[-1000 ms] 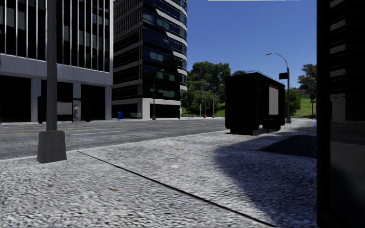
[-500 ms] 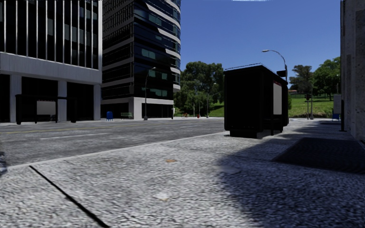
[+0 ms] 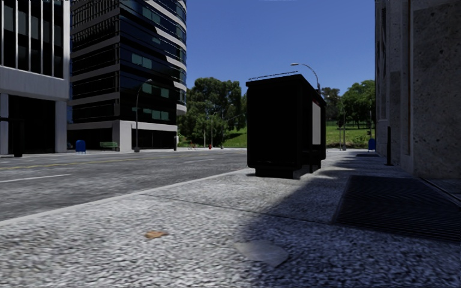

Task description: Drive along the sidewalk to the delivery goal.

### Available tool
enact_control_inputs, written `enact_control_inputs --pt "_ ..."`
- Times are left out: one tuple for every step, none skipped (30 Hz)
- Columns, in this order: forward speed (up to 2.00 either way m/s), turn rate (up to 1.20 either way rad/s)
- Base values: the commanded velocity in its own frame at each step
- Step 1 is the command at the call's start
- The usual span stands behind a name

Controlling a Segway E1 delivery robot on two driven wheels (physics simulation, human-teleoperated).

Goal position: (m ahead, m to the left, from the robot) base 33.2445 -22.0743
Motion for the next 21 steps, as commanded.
enact_control_inputs --pt "2.0 -0.56" --pt "2.0 -0.57" --pt "2.0 -0.57" --pt "2.0 -0.57" --pt "2.0 -0.57" --pt "2.0 -0.58" --pt "2.0 -0.59" --pt "2.0 -0.6" --pt "2.0 -0.6" --pt "2.0 -0.61" --pt "2.0 -0.61" --pt "2.0 -0.61" --pt "2.0 -0.61" --pt "2.0 -0.61" --pt "2.0 -0.61" --pt "2.0 -0.61" --pt "2.0 -0.61" --pt "2.0 -0.61" --pt "2.0 -0.61" --pt "2.0 -0.61" --pt "2.0 -0.61"
